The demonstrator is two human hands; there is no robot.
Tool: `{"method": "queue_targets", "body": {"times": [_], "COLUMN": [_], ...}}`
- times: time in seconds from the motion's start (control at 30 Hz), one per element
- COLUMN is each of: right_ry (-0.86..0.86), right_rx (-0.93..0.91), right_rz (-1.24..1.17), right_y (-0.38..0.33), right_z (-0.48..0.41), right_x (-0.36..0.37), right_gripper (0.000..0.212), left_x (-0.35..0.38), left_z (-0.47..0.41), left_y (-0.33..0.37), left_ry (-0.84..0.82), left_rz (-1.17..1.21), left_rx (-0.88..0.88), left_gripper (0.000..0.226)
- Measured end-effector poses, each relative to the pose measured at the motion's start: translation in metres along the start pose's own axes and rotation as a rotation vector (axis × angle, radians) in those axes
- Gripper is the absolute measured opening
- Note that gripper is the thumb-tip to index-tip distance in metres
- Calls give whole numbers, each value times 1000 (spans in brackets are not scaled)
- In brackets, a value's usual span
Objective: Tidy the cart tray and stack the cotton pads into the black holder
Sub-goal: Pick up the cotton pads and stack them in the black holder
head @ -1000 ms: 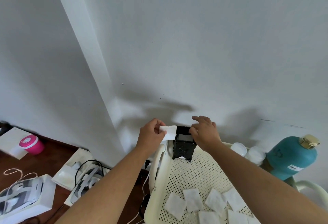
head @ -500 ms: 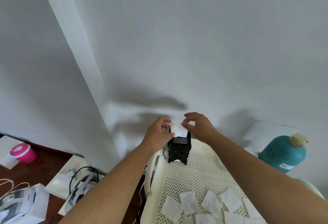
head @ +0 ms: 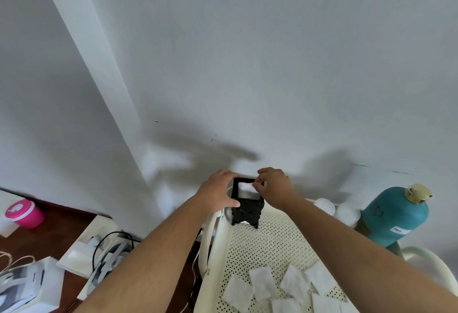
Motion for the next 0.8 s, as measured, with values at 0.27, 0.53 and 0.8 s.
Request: {"method": "queue_targets", "body": {"times": [0.27,0.53,0.8], "right_ry": [40,50,10], "right_rx": [37,-117,-185], "right_rz": [69,215,404], "right_y": [-3,-10,-20], "right_z": [2,3,1], "right_x": [5,2,-5], "right_gripper": [18,25,25], "left_x": [-3,-1,0], "left_z": [-9,-9,-8], "left_y": [-3,-8,-8], "left_ry": [-2,14,10], "left_rz": [-10,20,37], "left_rx": [10,7,5], "left_gripper": [82,83,83]}}
Point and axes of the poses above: each hand's wrist, its own z-axis away from the middle knuckle, its own x-axis out of the palm, y = z × x, the point moved 4 cm from there along -z, towards the middle knuckle, and after that the axes turned 8 degrees about y, right-handed, at the moved point
